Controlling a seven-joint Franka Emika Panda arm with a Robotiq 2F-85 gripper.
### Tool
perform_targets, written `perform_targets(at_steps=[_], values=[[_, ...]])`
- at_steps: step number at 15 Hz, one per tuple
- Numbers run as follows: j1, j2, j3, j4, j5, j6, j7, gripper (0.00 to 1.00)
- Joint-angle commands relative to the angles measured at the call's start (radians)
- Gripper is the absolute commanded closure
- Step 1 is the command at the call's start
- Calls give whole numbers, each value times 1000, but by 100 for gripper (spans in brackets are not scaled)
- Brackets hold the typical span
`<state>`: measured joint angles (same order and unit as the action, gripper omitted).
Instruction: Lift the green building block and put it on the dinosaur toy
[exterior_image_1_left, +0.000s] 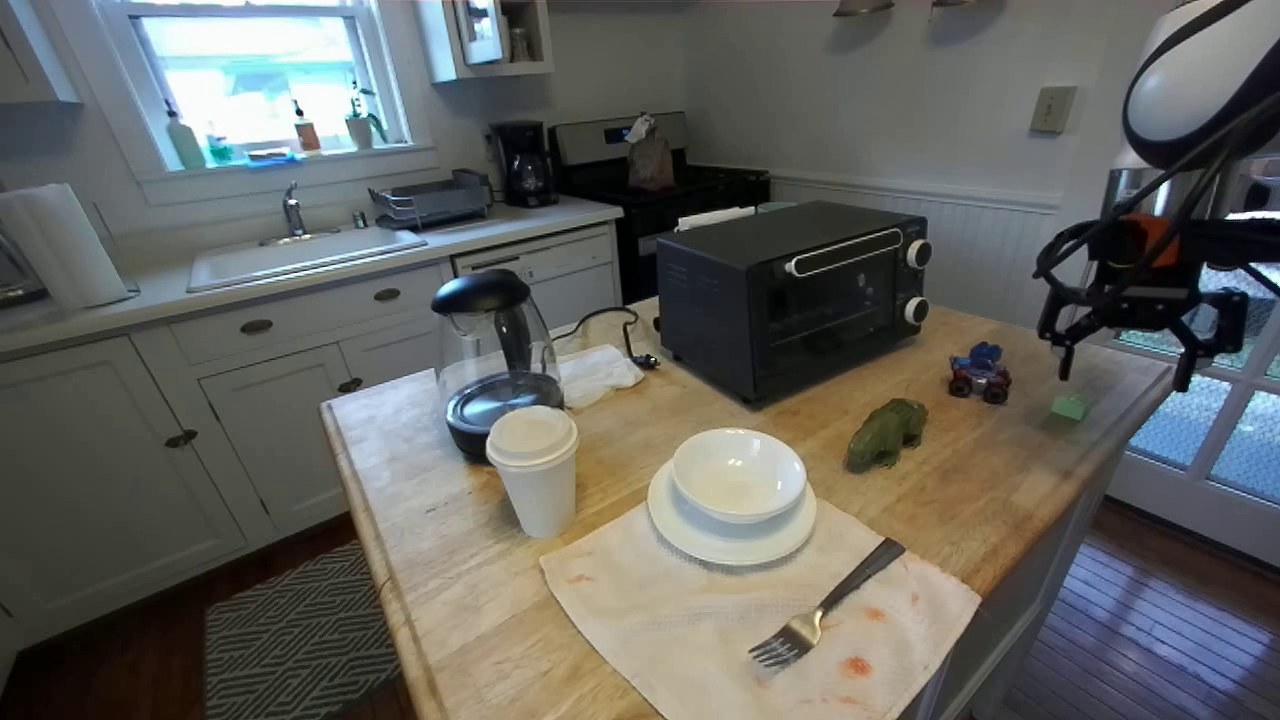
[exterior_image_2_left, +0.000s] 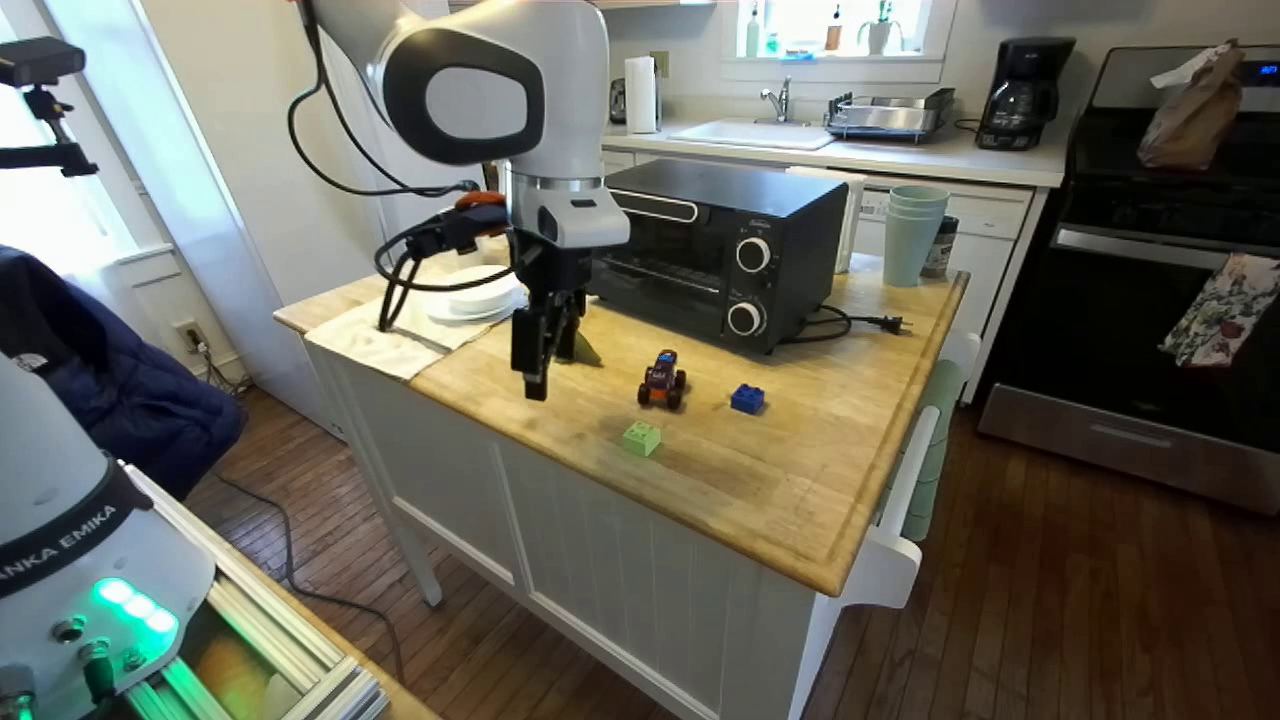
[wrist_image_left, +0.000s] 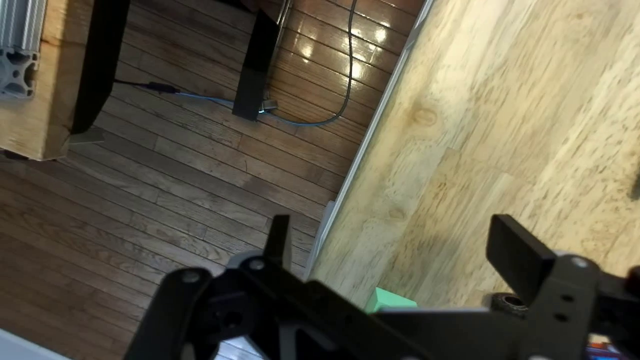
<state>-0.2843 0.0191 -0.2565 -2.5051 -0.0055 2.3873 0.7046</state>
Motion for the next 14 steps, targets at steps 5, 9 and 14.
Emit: perform_targets(at_steps=[5, 9, 14], values=[[-3, 116, -49, 63, 59, 89, 58, 0], [5, 165, -66, 80, 107, 161, 94, 0], [17, 217, -89, 102, 104, 214, 150, 0]])
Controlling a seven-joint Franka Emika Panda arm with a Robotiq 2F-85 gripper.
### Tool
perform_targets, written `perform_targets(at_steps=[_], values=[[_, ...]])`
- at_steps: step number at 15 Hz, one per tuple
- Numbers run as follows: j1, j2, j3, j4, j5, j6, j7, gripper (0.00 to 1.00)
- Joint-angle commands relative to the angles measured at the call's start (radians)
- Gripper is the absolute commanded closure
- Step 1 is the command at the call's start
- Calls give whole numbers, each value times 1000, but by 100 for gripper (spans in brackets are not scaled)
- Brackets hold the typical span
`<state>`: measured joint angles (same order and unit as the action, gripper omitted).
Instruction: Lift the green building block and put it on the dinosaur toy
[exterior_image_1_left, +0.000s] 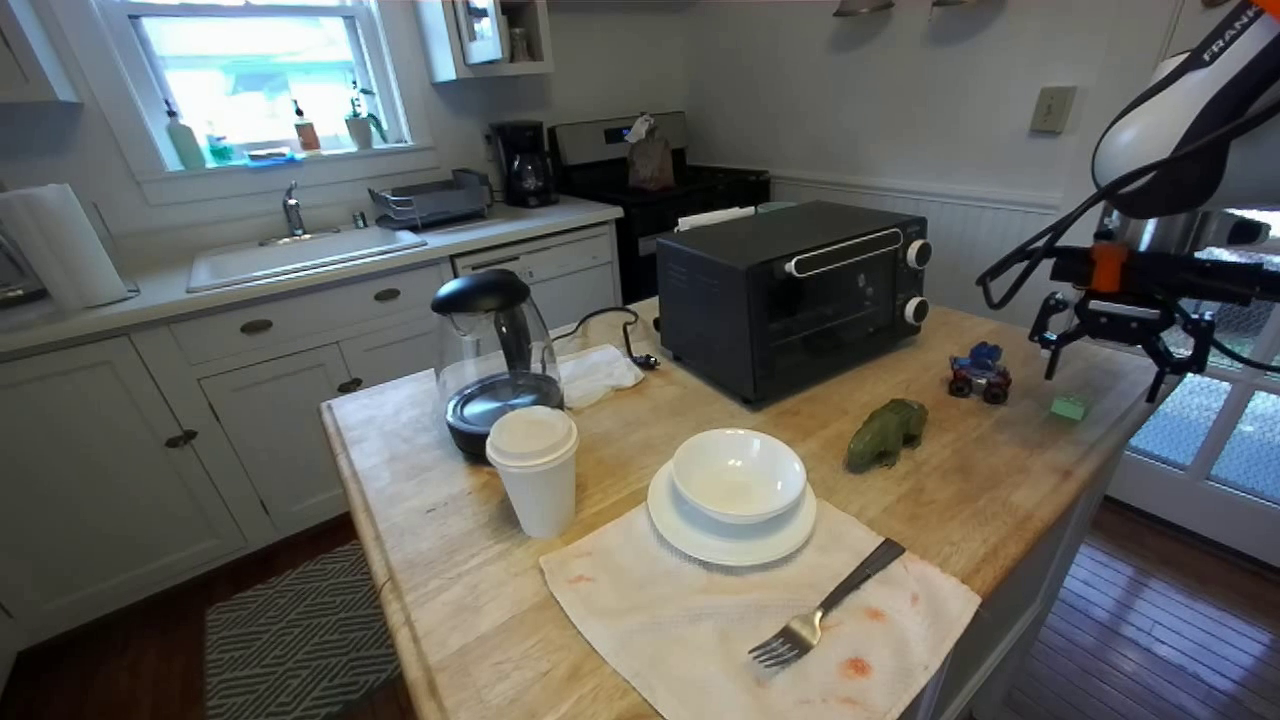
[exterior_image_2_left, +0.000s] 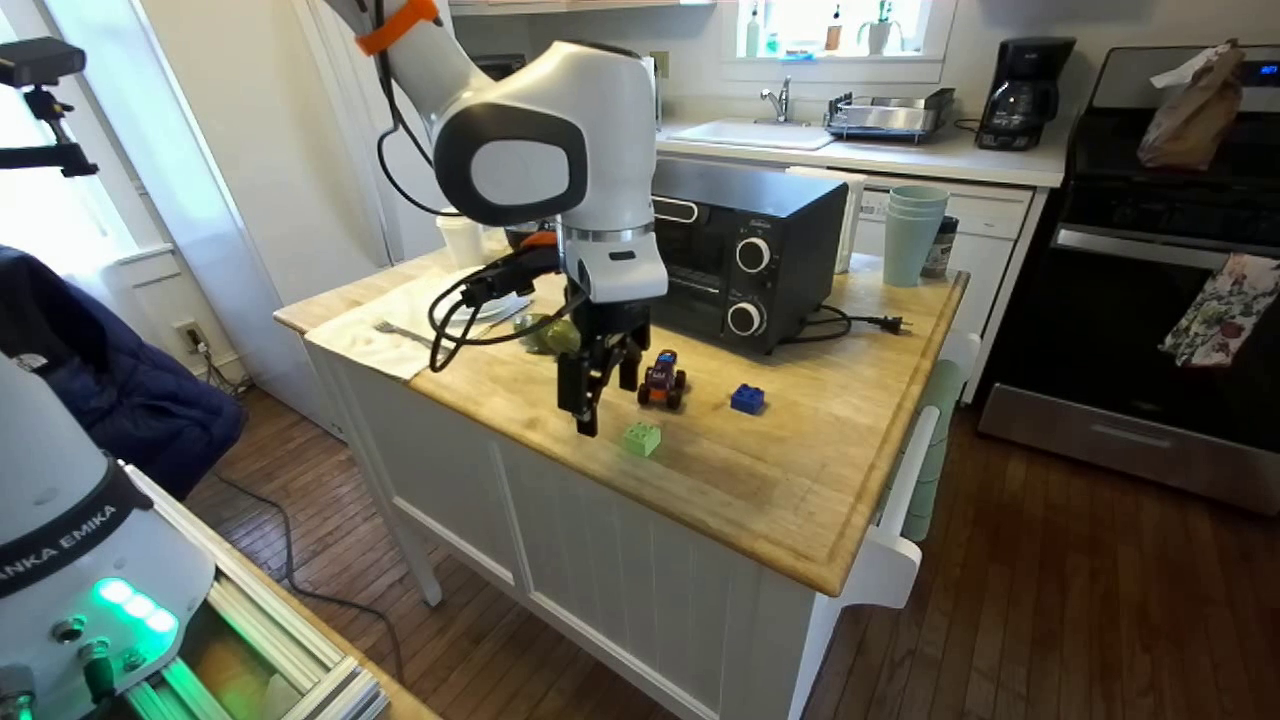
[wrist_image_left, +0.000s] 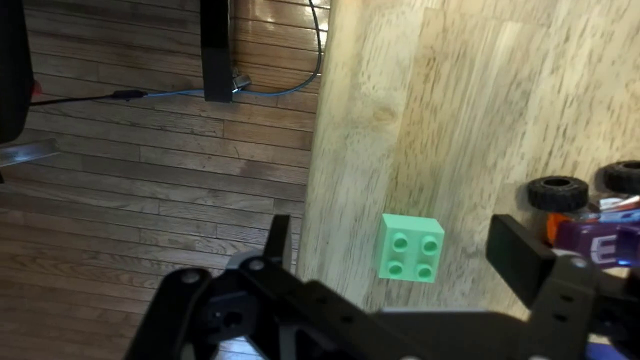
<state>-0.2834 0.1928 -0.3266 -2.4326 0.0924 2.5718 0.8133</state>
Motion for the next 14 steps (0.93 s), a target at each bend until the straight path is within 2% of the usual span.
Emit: perform_targets(at_steps=[1, 14], values=[[16, 53, -24, 37, 4, 30, 45, 0], [12, 117, -38, 83, 29, 26, 30, 0]])
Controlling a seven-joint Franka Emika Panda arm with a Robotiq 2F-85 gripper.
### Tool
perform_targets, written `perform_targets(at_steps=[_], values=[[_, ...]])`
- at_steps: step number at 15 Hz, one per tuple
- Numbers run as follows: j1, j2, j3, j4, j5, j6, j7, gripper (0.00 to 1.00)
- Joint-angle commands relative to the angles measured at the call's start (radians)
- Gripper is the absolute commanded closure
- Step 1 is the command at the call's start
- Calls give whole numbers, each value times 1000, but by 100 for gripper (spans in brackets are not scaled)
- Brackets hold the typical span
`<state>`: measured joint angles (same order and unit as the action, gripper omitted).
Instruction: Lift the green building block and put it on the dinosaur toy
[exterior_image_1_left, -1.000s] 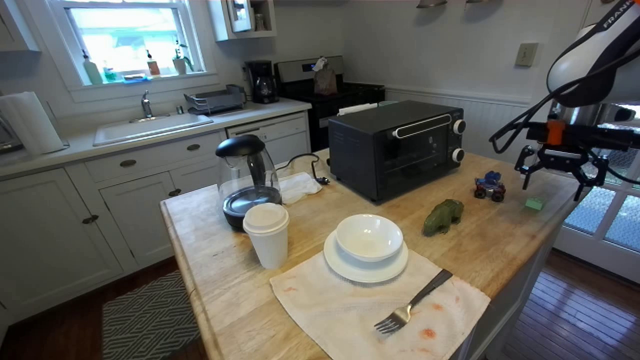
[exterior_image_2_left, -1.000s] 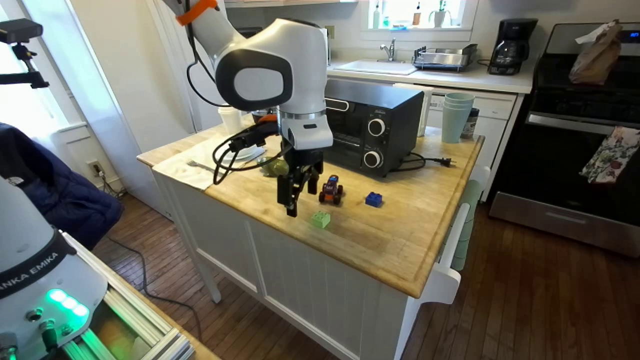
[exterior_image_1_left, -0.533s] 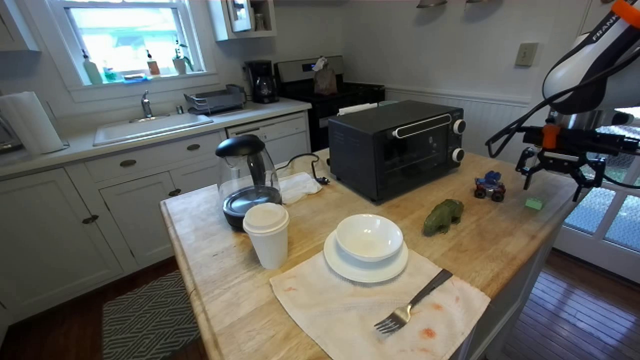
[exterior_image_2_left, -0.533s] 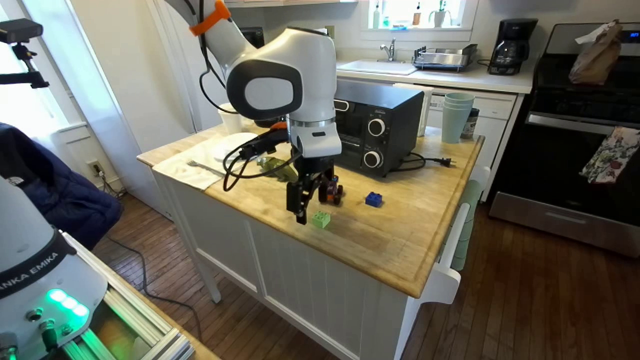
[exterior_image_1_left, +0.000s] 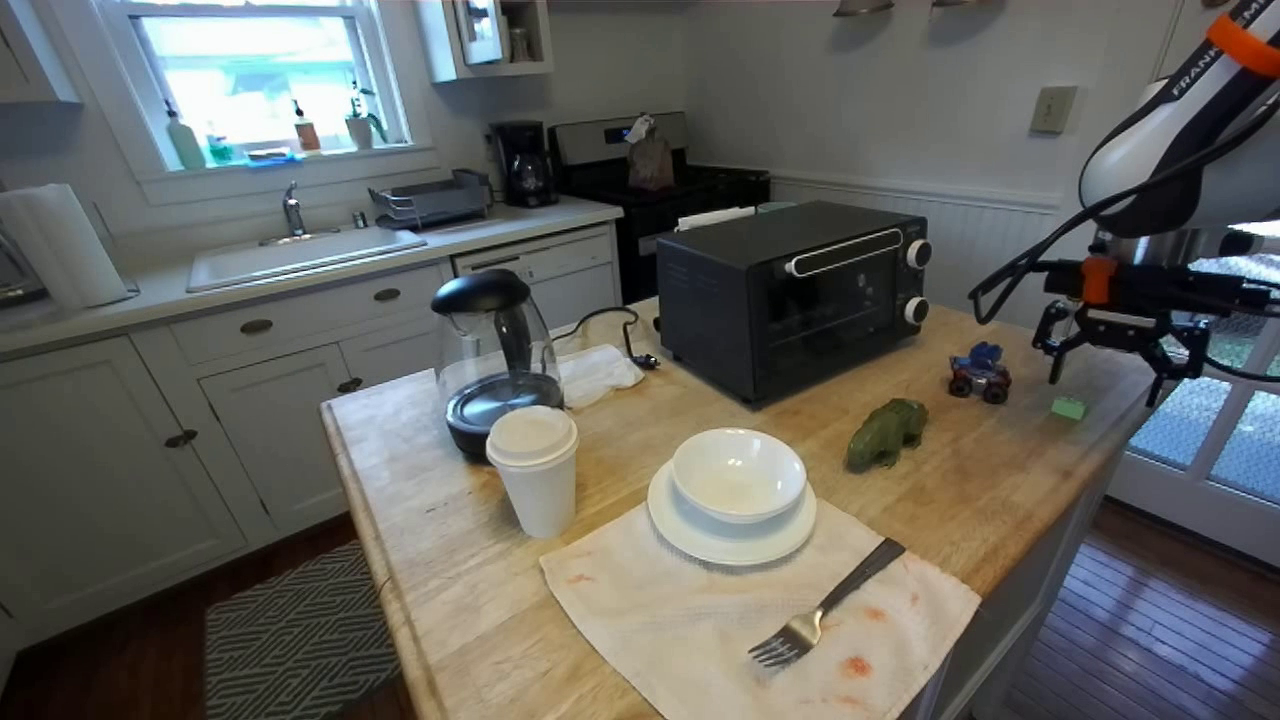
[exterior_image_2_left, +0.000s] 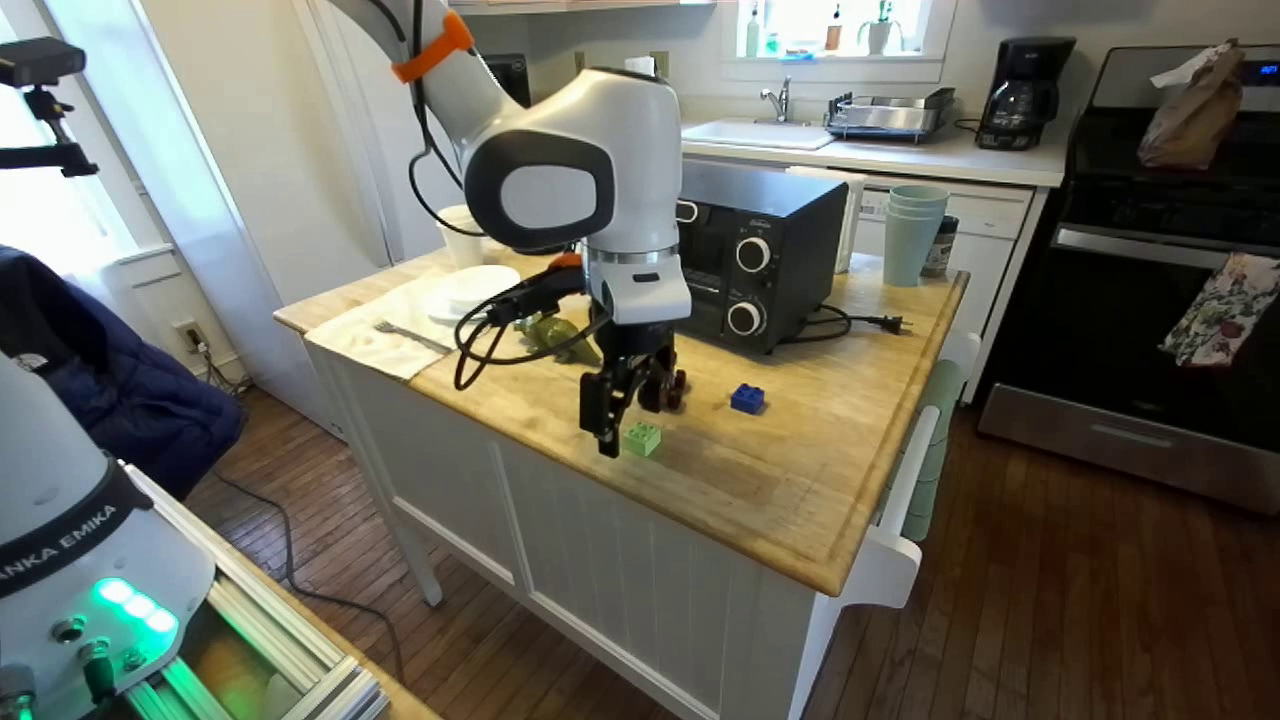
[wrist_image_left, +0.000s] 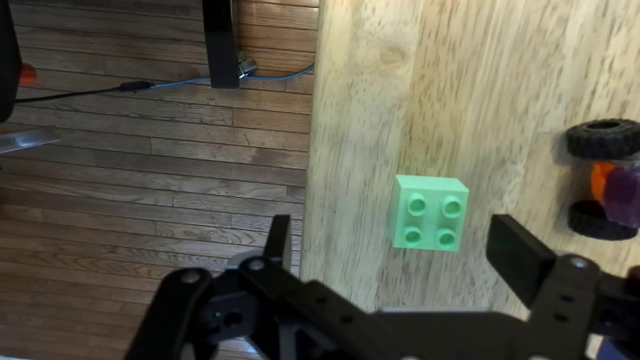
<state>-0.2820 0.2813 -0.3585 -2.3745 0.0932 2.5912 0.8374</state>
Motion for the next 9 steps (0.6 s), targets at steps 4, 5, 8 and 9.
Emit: perform_targets(at_steps=[4, 5, 8, 9], values=[[10, 41, -1, 36, 41, 6, -1, 0], [10, 44, 1, 38, 44, 7, -2, 0], [8, 54, 10, 48, 68, 6, -10, 0], [7, 57, 13, 52, 75, 5, -11, 0]])
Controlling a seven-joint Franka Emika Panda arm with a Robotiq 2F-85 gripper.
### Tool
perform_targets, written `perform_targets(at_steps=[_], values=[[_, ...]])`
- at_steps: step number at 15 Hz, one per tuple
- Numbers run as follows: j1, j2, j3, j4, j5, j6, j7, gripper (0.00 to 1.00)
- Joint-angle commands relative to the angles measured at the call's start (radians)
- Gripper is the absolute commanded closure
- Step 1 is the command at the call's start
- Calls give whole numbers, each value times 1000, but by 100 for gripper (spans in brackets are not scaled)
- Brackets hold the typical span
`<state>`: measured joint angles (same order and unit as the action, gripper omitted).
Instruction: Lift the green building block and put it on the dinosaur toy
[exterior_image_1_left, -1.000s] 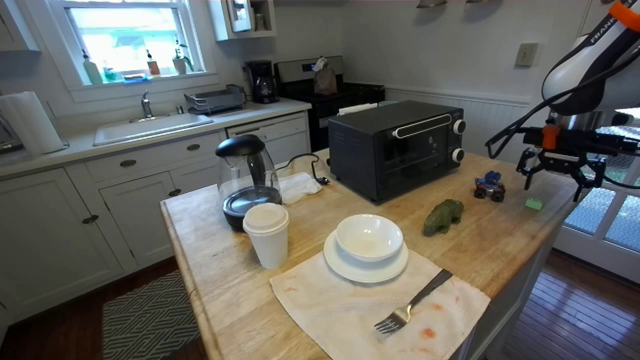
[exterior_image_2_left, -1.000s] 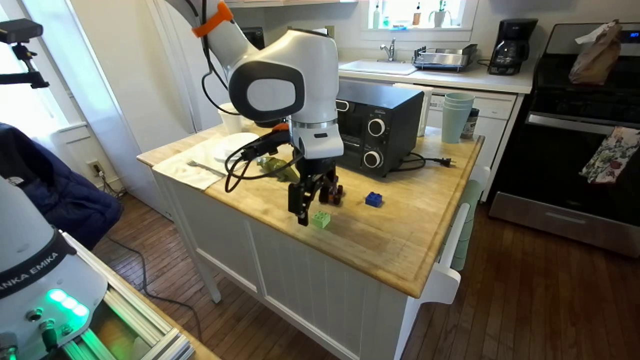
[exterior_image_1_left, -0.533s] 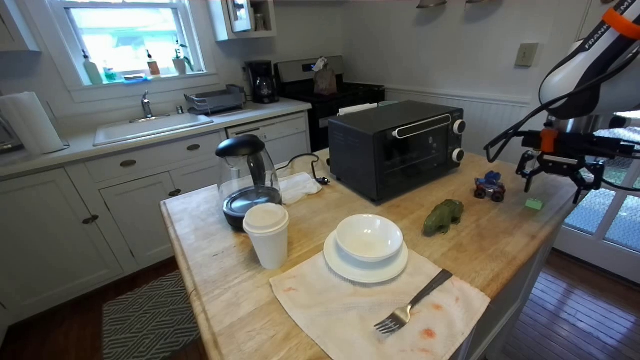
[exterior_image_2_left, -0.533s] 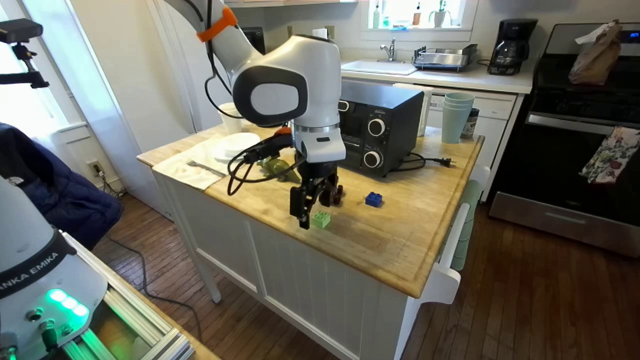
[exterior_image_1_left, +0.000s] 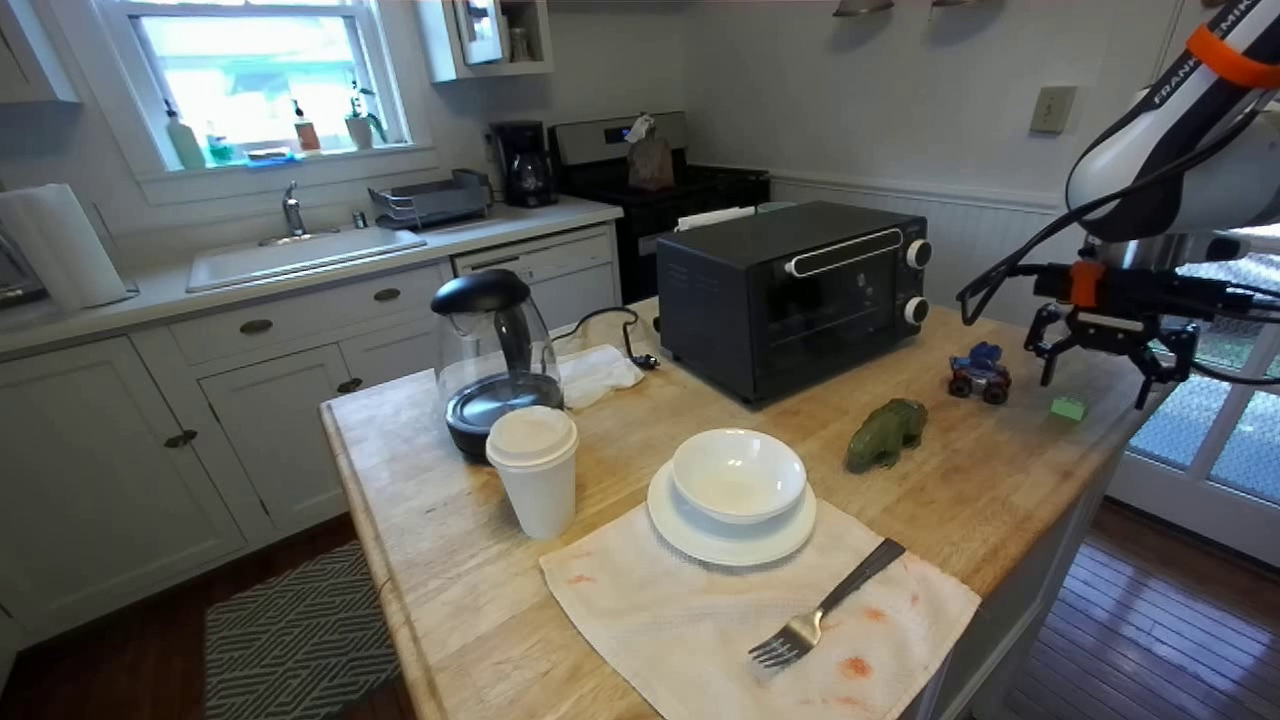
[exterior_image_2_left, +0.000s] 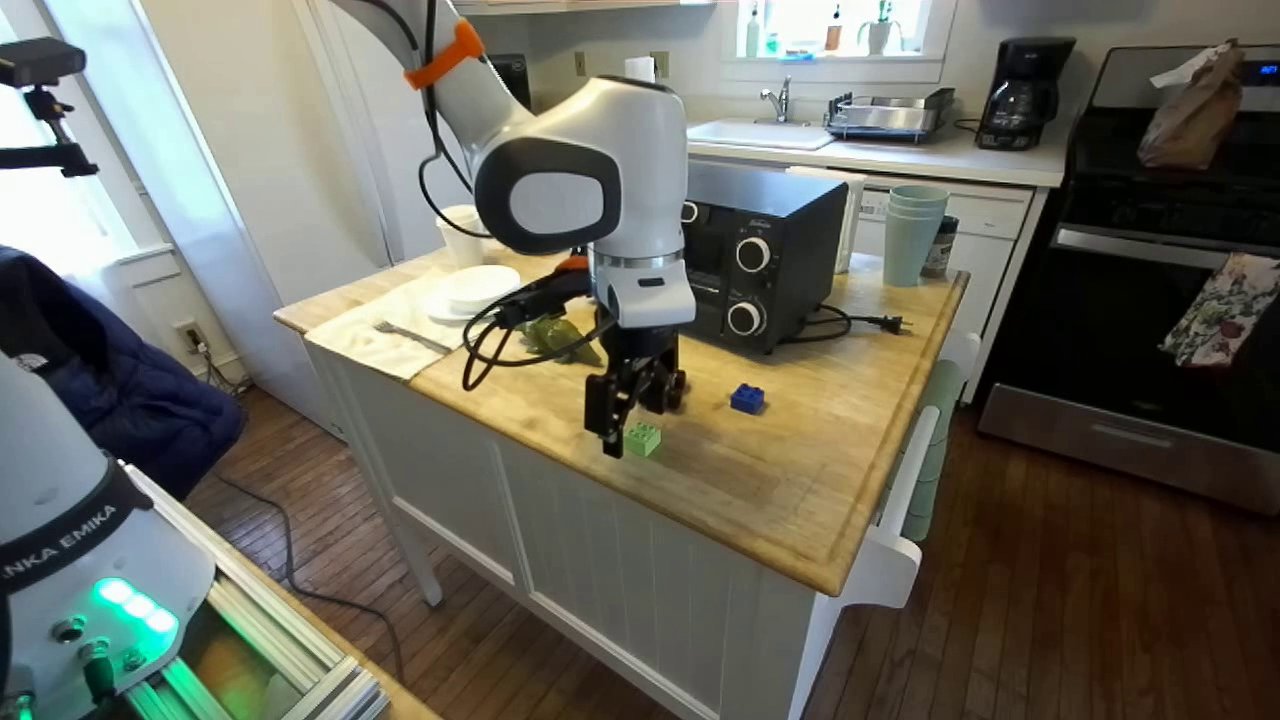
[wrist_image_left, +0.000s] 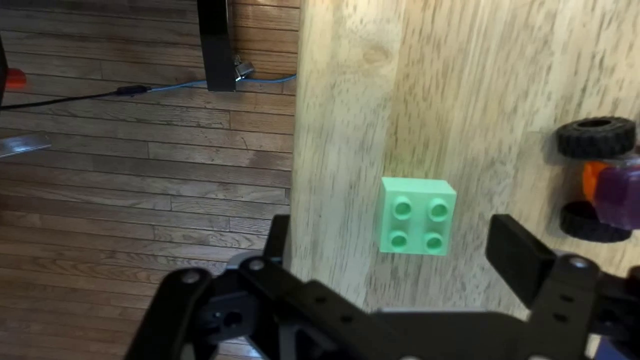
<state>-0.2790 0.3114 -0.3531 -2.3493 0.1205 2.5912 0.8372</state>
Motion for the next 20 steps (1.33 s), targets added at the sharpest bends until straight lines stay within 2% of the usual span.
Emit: perform_targets(at_steps=[1, 5, 7, 8, 11, 12, 13, 17, 20], values=[[5, 30, 8, 29, 52, 6, -10, 0], [8, 44, 9, 40, 62, 6, -8, 0], [8, 50, 9, 44, 65, 6, -9, 3], [8, 53, 9, 47, 67, 5, -10, 9], [5, 58, 13, 52, 78, 6, -16, 14], [4, 61, 13, 54, 80, 5, -16, 20], [4, 63, 13, 57, 82, 5, -16, 18], [5, 68, 12, 63, 82, 4, -15, 23], [6, 68, 12, 64, 82, 3, -15, 54]])
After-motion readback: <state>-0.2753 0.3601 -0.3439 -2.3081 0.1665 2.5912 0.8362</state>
